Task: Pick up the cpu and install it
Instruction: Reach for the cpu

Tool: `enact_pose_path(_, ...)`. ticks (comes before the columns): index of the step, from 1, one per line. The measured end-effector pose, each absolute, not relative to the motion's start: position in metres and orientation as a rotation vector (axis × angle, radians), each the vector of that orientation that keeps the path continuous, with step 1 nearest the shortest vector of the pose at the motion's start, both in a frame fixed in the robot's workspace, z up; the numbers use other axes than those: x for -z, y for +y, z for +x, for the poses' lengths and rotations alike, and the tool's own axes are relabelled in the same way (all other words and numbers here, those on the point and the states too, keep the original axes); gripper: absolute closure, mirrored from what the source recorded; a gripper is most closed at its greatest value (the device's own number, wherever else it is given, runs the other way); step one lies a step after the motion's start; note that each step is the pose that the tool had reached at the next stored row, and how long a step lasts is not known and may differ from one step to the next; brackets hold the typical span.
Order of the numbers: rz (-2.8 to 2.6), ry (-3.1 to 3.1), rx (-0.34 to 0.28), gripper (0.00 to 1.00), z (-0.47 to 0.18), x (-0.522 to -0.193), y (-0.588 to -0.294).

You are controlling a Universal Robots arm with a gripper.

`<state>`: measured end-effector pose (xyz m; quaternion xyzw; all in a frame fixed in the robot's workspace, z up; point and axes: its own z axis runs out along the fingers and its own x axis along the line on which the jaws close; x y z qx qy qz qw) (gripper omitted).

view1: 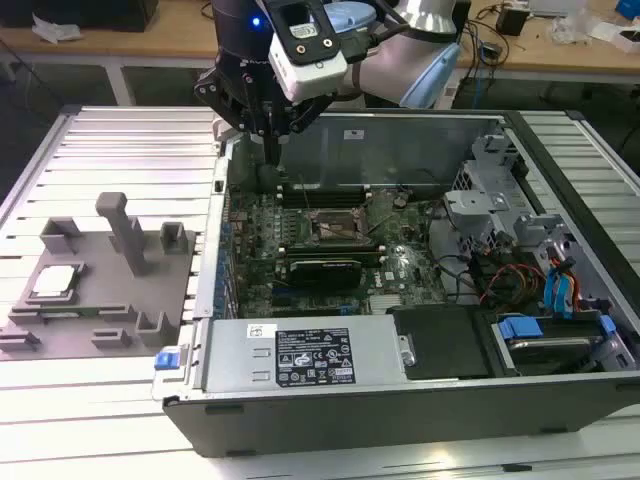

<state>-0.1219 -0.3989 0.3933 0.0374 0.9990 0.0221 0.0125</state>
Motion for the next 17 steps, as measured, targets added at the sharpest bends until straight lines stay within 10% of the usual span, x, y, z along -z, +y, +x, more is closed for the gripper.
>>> enact_pose_path(17, 0.117, 3.114, -0.069, 0.89, -0.13, -0.3933, -0.3988)
